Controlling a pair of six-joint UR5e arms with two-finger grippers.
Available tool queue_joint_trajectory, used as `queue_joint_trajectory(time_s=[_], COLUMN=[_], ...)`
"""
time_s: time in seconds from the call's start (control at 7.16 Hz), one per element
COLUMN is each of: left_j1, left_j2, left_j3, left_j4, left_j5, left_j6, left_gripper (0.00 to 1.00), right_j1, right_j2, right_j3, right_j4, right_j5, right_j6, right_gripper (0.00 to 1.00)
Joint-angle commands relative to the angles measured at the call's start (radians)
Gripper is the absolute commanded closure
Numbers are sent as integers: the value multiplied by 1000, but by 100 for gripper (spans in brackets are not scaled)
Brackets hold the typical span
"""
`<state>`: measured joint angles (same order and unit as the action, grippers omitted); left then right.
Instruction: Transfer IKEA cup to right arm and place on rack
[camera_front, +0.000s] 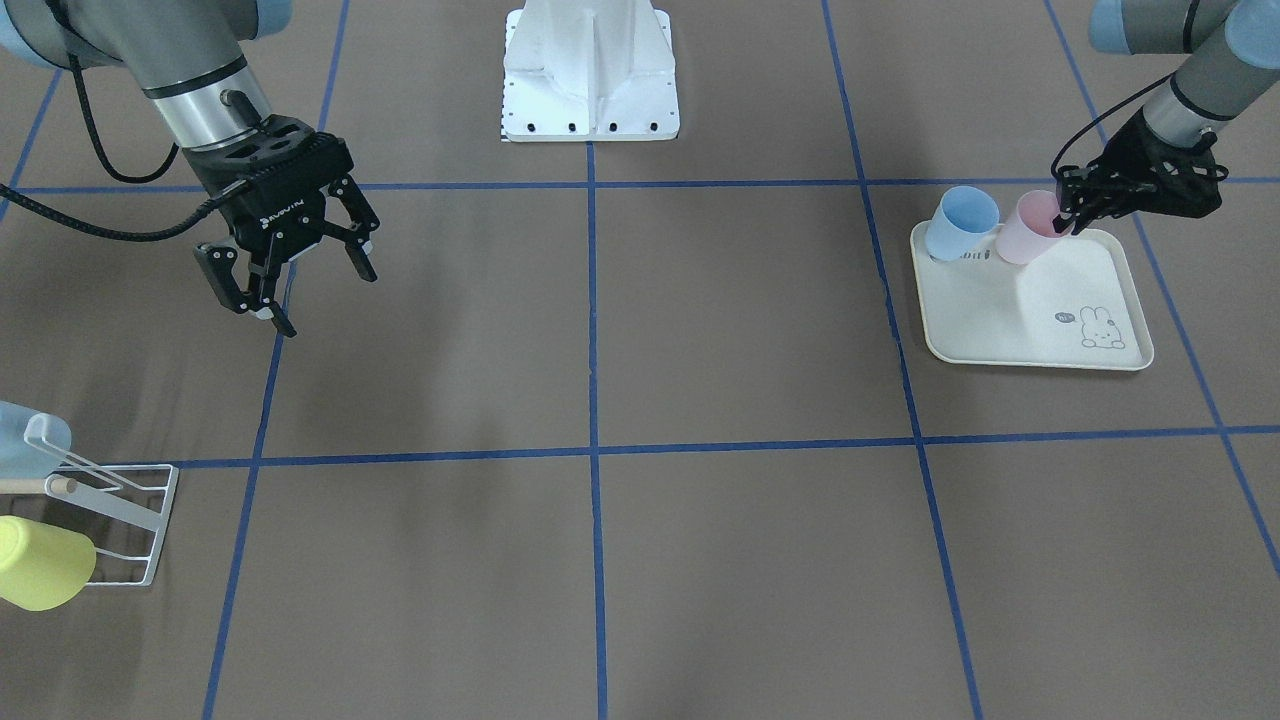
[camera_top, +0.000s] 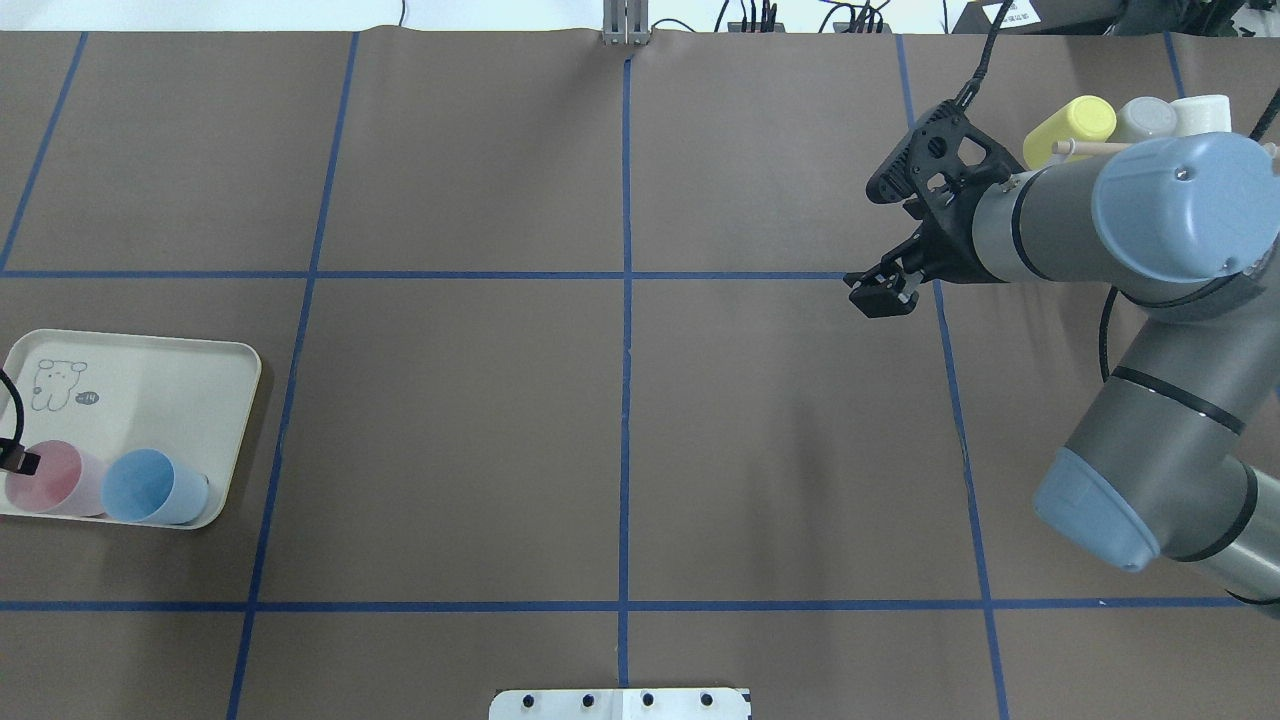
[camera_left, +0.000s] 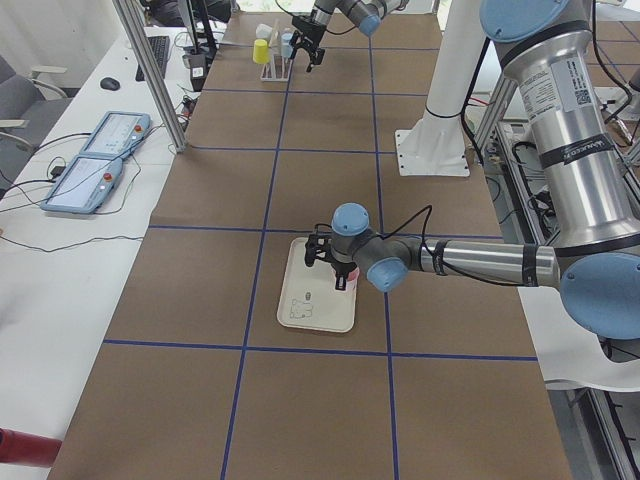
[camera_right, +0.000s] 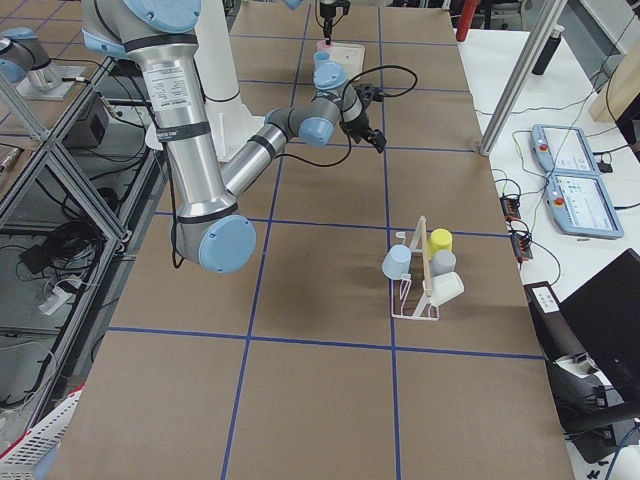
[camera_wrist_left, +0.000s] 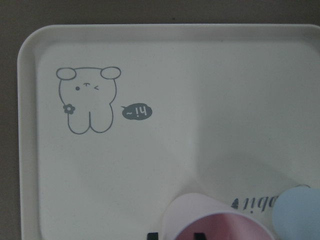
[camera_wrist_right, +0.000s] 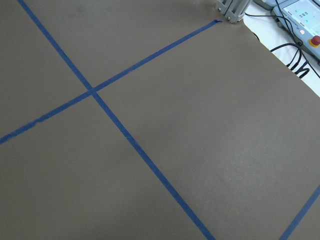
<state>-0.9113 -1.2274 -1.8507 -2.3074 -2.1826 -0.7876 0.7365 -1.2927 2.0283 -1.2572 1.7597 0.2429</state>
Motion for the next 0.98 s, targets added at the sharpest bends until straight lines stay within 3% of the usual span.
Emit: queue_joint_trajectory(time_s=[0.0, 0.28, 0.56, 0.7, 0.84], left_j1=[-9, -75, -173, -175, -173], left_j2=[-6, -27, -139, -170, -234], left_j3=[4, -5, -27, -25, -25], left_j4=[2, 6, 5, 9, 10], left_j5=[1, -2, -8, -8, -9], left_j6=[7, 13, -5, -12, -145], left_gripper=[100, 100, 100, 100, 100], right_j1=[-9, -15, -29, -35, -42], right_j2=[3, 30, 97, 130, 131], right_j3=[-6, -25, -84, -136, -181], right_j4=[5, 9, 21, 94, 207], right_j5=[3, 1, 0, 0, 0], right_j6=[-1, -2, -1, -1, -1], right_gripper=[0, 0, 0, 0, 0])
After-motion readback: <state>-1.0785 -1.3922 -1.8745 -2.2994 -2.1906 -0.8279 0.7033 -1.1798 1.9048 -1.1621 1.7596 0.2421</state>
